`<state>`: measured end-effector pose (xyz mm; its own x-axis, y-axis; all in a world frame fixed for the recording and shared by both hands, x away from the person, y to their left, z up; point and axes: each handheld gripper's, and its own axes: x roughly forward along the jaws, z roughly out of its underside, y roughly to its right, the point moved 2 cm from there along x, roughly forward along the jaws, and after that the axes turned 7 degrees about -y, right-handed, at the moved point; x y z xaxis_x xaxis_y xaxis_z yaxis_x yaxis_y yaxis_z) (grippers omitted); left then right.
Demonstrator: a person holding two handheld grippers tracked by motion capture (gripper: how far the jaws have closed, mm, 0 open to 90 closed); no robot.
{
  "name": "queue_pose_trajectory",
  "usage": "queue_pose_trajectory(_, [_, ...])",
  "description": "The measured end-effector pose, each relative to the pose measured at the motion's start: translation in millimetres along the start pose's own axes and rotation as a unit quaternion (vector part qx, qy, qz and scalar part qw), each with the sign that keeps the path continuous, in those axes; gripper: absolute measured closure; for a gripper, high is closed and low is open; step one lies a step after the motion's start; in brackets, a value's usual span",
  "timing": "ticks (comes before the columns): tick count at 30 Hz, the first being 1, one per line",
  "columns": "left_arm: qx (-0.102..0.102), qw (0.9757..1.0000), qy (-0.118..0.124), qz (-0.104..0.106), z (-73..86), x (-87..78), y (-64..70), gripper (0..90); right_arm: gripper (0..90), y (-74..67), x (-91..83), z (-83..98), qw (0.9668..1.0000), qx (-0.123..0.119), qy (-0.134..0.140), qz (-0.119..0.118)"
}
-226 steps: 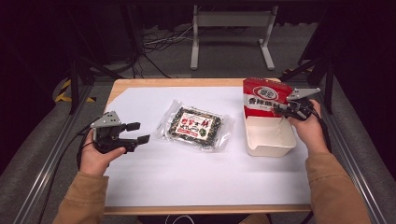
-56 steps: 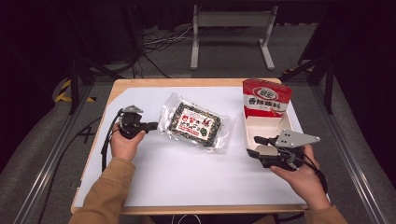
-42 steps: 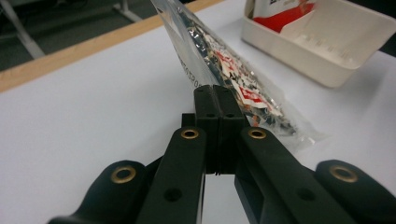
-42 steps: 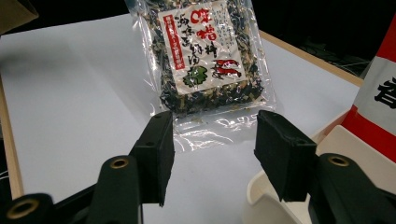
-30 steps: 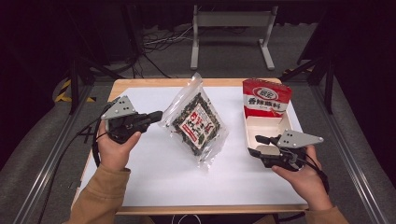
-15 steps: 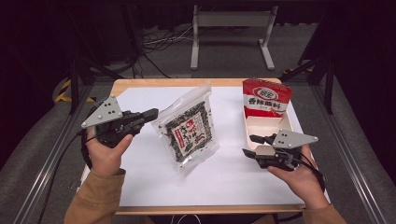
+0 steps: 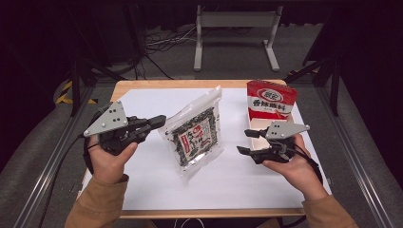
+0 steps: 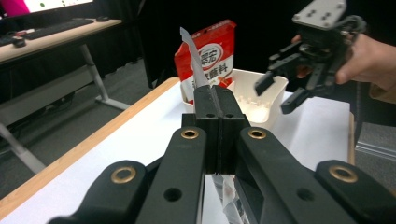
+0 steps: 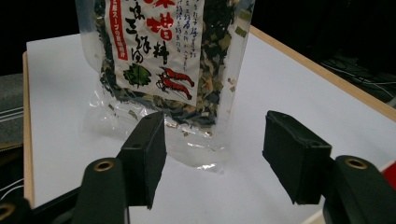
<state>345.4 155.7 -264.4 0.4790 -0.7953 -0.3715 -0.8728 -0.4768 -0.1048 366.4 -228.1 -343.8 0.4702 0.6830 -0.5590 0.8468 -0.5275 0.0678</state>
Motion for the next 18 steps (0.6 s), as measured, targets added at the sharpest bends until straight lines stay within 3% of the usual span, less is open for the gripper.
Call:
queue_pose_trajectory(3, [0.007,0.9999,0.002,0.008,-2.4,0.2,5.0,90.0,35.7,0.1,3.2,-4.1,0.9998,0.000,0.018,-0.004])
queue_pose_trajectory(18, [0.034,0.9984,0.006,0.046,-11.1,4.3,27.7,90.0,24.7,2.2,9.2,-33.8,0.9988,-0.039,0.026,-0.015])
